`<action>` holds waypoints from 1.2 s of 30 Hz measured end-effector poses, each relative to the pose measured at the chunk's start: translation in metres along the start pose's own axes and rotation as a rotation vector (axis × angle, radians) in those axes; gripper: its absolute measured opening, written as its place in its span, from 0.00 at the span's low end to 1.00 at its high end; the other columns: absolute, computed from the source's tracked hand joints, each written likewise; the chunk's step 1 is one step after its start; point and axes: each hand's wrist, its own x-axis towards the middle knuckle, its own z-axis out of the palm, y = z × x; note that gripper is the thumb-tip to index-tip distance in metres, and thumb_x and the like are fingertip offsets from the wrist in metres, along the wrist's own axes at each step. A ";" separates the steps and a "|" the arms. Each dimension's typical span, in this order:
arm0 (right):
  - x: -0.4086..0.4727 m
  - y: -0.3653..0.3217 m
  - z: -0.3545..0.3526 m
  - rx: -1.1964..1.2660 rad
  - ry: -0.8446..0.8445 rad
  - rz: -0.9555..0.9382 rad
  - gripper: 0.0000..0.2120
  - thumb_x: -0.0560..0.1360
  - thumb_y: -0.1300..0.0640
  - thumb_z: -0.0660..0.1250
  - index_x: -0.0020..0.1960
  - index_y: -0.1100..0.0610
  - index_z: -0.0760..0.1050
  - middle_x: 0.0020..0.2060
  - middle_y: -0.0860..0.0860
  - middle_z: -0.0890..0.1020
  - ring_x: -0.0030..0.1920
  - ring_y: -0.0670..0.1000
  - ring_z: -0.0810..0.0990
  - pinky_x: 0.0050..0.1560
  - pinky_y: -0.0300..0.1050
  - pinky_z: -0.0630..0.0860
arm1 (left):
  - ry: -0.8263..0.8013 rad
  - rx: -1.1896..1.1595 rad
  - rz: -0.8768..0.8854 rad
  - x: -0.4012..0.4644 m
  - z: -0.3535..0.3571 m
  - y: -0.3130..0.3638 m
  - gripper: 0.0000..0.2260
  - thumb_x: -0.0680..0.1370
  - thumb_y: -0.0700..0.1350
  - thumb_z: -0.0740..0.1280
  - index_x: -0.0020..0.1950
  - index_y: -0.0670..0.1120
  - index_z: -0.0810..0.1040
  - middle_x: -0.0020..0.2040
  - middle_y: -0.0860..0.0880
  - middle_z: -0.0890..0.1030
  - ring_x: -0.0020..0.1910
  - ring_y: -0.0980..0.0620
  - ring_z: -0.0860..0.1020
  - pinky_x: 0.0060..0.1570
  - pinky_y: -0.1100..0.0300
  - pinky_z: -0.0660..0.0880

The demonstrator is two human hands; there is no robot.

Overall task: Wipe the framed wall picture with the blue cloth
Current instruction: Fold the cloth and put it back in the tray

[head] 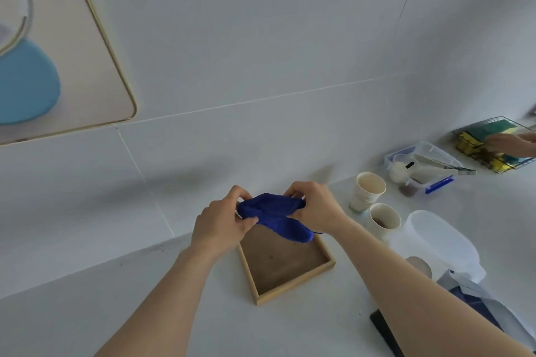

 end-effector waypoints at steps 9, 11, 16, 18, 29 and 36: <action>0.034 0.073 0.047 -0.053 -0.110 0.028 0.18 0.67 0.66 0.65 0.51 0.50 0.82 0.47 0.50 0.87 0.49 0.57 0.83 0.47 0.56 0.82 | -0.043 0.012 -0.147 0.026 0.089 -0.029 0.16 0.77 0.56 0.72 0.53 0.68 0.65 0.44 0.63 0.80 0.39 0.67 0.77 0.38 0.63 0.70; 0.038 0.085 0.058 -0.068 -0.127 0.023 0.18 0.67 0.67 0.64 0.51 0.50 0.81 0.48 0.49 0.86 0.50 0.56 0.81 0.47 0.54 0.81 | -0.042 0.039 -0.168 0.028 0.105 -0.035 0.15 0.77 0.56 0.72 0.54 0.67 0.66 0.44 0.65 0.79 0.37 0.70 0.74 0.36 0.66 0.67; 0.042 0.111 0.085 -0.137 -0.196 -0.012 0.17 0.71 0.66 0.65 0.55 0.50 0.78 0.52 0.48 0.82 0.53 0.55 0.79 0.49 0.52 0.79 | -0.053 0.076 -0.167 0.034 0.141 -0.047 0.20 0.78 0.53 0.73 0.65 0.59 0.67 0.60 0.57 0.81 0.53 0.52 0.82 0.50 0.57 0.77; 0.040 0.119 0.096 -0.189 -0.231 -0.042 0.19 0.74 0.64 0.66 0.61 0.49 0.77 0.57 0.48 0.80 0.57 0.55 0.79 0.53 0.52 0.79 | -0.120 0.115 -0.134 0.034 0.153 -0.053 0.28 0.78 0.53 0.74 0.73 0.57 0.64 0.68 0.54 0.78 0.63 0.49 0.80 0.60 0.54 0.78; 0.009 0.152 0.130 -0.510 -0.464 -0.073 0.43 0.79 0.30 0.57 0.82 0.40 0.34 0.85 0.49 0.41 0.84 0.56 0.37 0.82 0.57 0.37 | -0.363 0.533 -0.011 0.014 0.175 -0.078 0.41 0.81 0.70 0.55 0.84 0.59 0.35 0.86 0.51 0.37 0.85 0.44 0.36 0.81 0.42 0.35; -0.001 0.136 0.107 -0.561 -0.394 0.006 0.42 0.77 0.25 0.50 0.82 0.39 0.37 0.84 0.52 0.39 0.83 0.57 0.34 0.84 0.61 0.37 | -0.313 0.561 -0.038 0.003 0.131 -0.075 0.41 0.78 0.74 0.50 0.83 0.61 0.34 0.86 0.51 0.35 0.84 0.45 0.33 0.80 0.40 0.31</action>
